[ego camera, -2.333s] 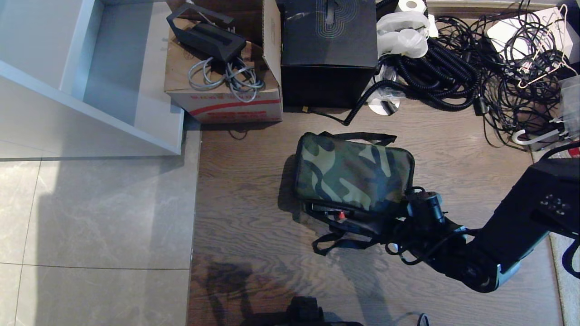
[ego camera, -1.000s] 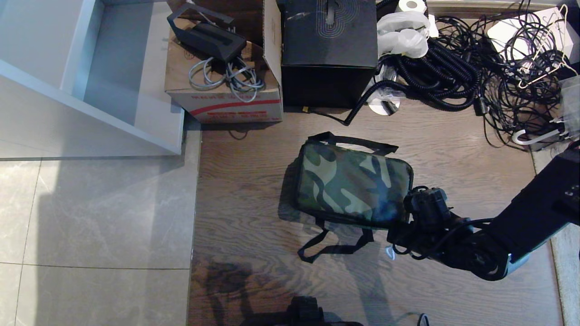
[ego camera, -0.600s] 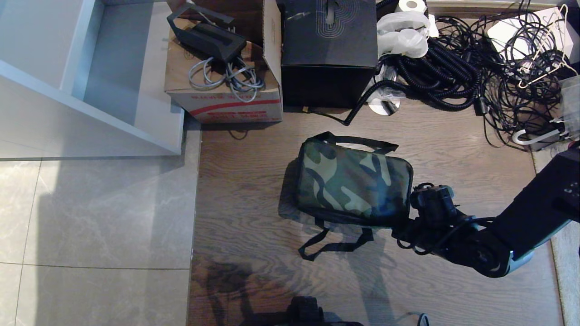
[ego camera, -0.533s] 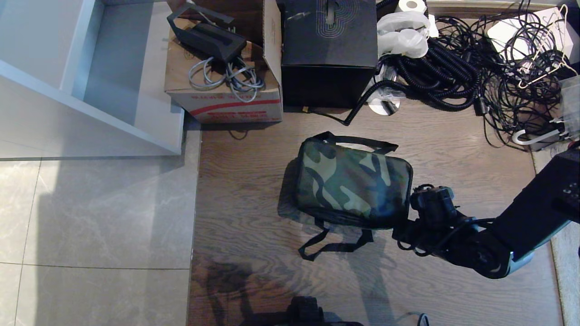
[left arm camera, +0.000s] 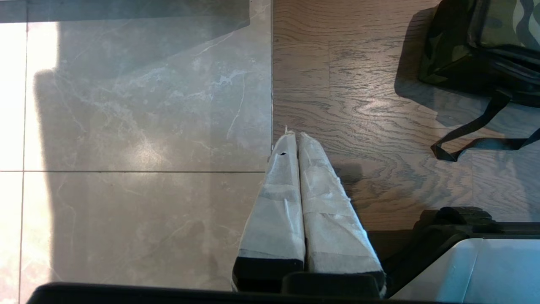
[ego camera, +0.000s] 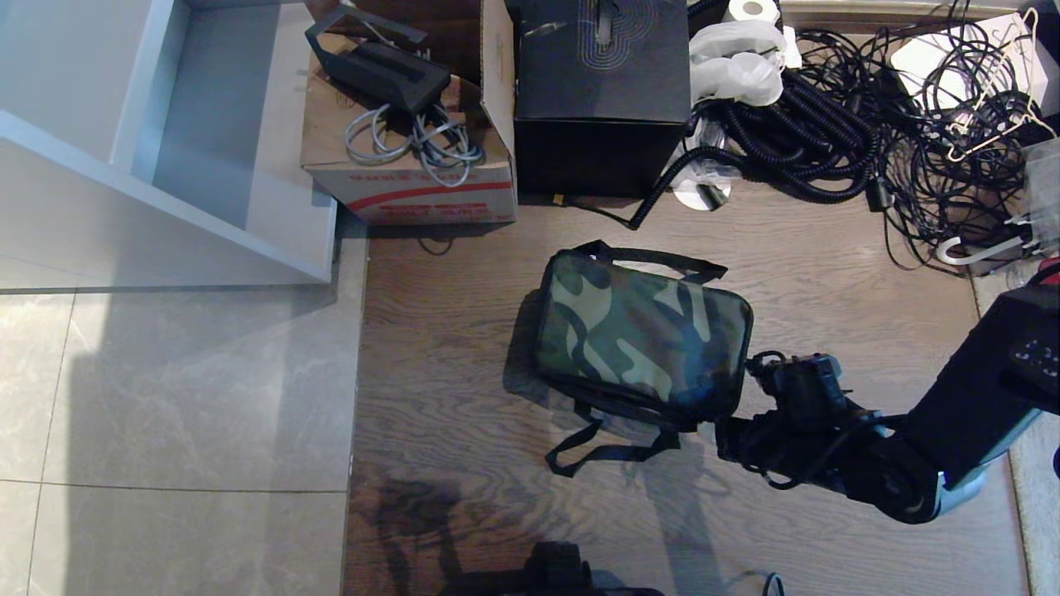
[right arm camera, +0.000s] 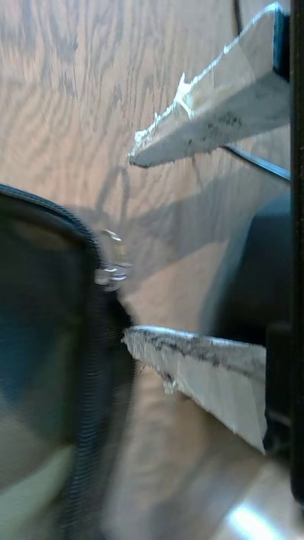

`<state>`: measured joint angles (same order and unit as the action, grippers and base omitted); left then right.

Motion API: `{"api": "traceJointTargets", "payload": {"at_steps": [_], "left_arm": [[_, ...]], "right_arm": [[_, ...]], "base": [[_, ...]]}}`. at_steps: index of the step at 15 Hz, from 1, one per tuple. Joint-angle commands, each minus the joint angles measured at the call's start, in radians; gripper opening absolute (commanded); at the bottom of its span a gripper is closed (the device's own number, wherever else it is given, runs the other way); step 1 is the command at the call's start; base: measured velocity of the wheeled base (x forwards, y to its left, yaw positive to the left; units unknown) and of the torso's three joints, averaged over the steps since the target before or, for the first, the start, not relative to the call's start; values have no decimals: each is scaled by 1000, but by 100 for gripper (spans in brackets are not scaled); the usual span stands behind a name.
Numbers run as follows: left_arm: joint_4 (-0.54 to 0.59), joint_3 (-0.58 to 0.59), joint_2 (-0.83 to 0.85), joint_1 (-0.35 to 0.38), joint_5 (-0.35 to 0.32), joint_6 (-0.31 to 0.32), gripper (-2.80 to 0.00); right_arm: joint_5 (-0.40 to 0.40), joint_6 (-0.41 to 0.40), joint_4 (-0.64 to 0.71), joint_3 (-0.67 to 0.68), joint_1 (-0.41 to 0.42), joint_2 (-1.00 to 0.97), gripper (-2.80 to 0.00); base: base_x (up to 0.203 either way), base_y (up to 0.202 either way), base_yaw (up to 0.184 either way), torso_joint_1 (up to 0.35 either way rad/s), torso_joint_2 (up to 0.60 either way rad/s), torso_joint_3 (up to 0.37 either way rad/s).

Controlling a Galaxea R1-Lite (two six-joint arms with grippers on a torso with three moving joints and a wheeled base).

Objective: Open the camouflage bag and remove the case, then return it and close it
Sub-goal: Open the top of the storage box

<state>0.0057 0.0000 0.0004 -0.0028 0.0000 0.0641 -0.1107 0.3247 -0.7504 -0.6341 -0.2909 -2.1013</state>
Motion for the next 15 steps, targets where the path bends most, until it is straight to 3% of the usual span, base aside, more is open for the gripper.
{"api": "traceJointTargets", "payload": {"at_steps": [1,3,4,7,12,15], "left_arm": [[0,0,0,0,0,1,-280],[0,0,0,0,0,1,-280],[0,0,0,0,0,0,-280],[0,0,0,-2,0,1,-280],[0,0,0,-1,0,1,-280],[0,0,0,0,0,0,-280]], "right_arm": [[31,-55,-70,40,16,-8,0],[44,-169,-87,55,51,-2,0],[88,-188,-113,55,60,2,0],[136,-227,-182,101,76,-13,0],[126,-251,-337,116,75,-113,0],[81,-255,-463,108,74,-184,0]], "base": [[0,0,0,0,0,0],[0,0,0,0,0,0],[0,0,0,0,0,0],[0,0,0,0,0,0],[0,0,0,0,0,0],[0,0,0,0,0,0]]}}
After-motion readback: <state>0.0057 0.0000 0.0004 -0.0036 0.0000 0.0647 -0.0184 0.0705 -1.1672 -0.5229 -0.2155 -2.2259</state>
